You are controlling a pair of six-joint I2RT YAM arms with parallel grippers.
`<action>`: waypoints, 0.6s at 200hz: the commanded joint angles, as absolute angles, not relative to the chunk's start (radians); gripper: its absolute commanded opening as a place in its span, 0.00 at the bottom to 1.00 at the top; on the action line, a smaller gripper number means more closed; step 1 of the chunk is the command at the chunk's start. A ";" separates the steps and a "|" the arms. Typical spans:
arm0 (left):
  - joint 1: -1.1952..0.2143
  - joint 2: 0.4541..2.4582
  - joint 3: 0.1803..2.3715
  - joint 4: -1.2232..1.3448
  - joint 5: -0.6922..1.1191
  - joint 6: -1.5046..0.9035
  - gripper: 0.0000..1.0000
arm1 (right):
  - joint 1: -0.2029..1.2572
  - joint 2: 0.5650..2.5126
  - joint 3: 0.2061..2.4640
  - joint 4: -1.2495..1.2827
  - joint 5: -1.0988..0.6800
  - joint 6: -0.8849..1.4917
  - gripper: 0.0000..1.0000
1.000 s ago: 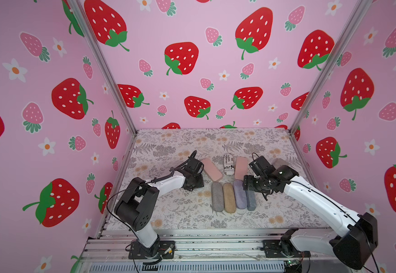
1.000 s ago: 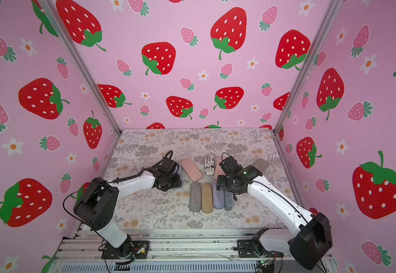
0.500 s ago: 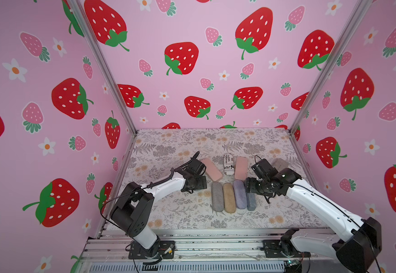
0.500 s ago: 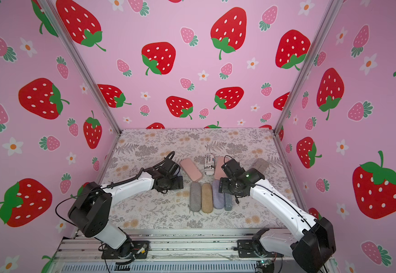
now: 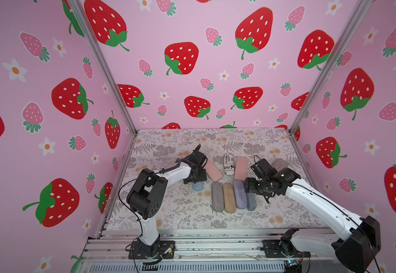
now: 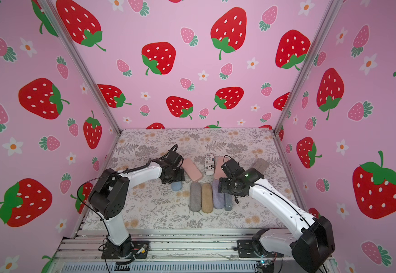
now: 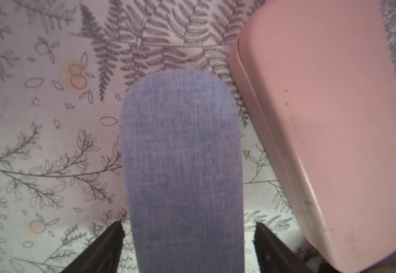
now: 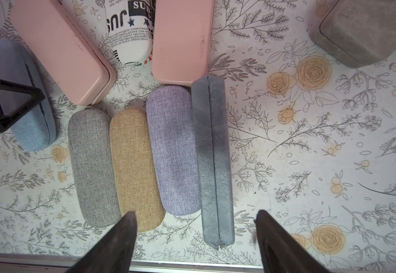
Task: Close the glasses case
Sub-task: Move the glasses case to the center of the board.
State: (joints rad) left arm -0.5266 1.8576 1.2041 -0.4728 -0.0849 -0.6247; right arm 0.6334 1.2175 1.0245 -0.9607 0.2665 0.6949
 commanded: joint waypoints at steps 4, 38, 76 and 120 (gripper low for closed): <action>-0.520 1.874 1.258 -0.487 -0.080 -0.603 0.69 | 0.628 1.215 1.029 -0.954 0.256 0.694 0.80; -0.520 1.873 1.231 -0.467 -0.060 -0.613 0.59 | 0.624 1.218 1.032 -0.955 0.259 0.696 0.80; -0.536 1.821 1.155 -0.449 -0.047 -0.639 0.59 | 0.623 1.208 1.031 -0.960 0.269 0.698 0.80; -0.611 1.754 1.037 -0.418 -0.058 -0.706 0.58 | 0.618 1.192 1.016 -0.968 0.277 0.710 0.80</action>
State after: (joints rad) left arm -0.5655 1.7775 1.0946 -0.4126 -0.0639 -0.6540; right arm 0.6231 1.2167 1.0241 -0.9615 0.2726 0.6960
